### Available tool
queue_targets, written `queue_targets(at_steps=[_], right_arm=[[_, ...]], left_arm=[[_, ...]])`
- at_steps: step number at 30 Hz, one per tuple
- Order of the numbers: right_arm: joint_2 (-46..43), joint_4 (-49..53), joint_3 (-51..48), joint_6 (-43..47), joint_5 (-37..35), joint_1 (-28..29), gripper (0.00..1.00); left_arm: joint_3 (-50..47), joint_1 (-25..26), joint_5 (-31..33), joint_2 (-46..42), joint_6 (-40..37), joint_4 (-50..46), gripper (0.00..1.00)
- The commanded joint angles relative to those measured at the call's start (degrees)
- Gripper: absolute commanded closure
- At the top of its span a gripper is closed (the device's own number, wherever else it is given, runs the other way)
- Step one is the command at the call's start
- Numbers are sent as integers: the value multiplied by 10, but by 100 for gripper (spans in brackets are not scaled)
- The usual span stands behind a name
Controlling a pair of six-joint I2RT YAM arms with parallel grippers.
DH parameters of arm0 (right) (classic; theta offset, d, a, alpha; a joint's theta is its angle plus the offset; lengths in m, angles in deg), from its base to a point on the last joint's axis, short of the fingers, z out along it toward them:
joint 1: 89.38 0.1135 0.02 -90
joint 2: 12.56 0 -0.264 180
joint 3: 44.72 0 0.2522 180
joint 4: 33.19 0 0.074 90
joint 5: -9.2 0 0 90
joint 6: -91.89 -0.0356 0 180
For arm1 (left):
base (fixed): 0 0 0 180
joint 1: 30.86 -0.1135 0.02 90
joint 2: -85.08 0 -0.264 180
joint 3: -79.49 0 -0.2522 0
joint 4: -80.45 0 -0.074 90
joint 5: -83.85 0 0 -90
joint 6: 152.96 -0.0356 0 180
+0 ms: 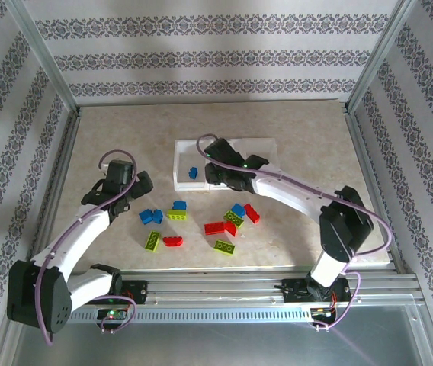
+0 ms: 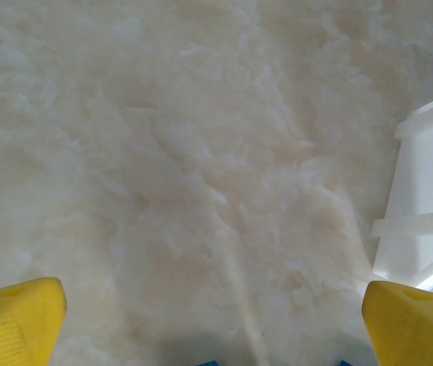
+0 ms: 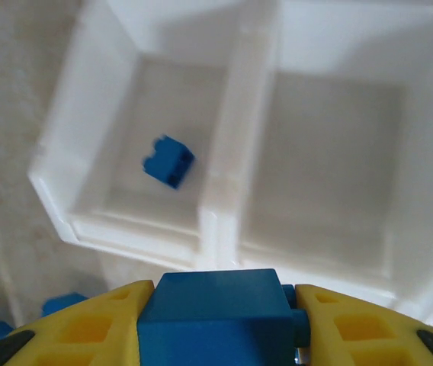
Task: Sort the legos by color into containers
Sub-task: Place the lego in the container.
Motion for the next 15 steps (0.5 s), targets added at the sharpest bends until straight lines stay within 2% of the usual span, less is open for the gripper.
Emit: queue_targets(at_steps=[1,15], right_arm=[[47,15,54,45,-3,7,66],[232,35,262,116,3,6,63]], left_arm=[[-14,-11,-10,-20,18,-14,0],[-40,-20,-26,-36,24,-6,0]])
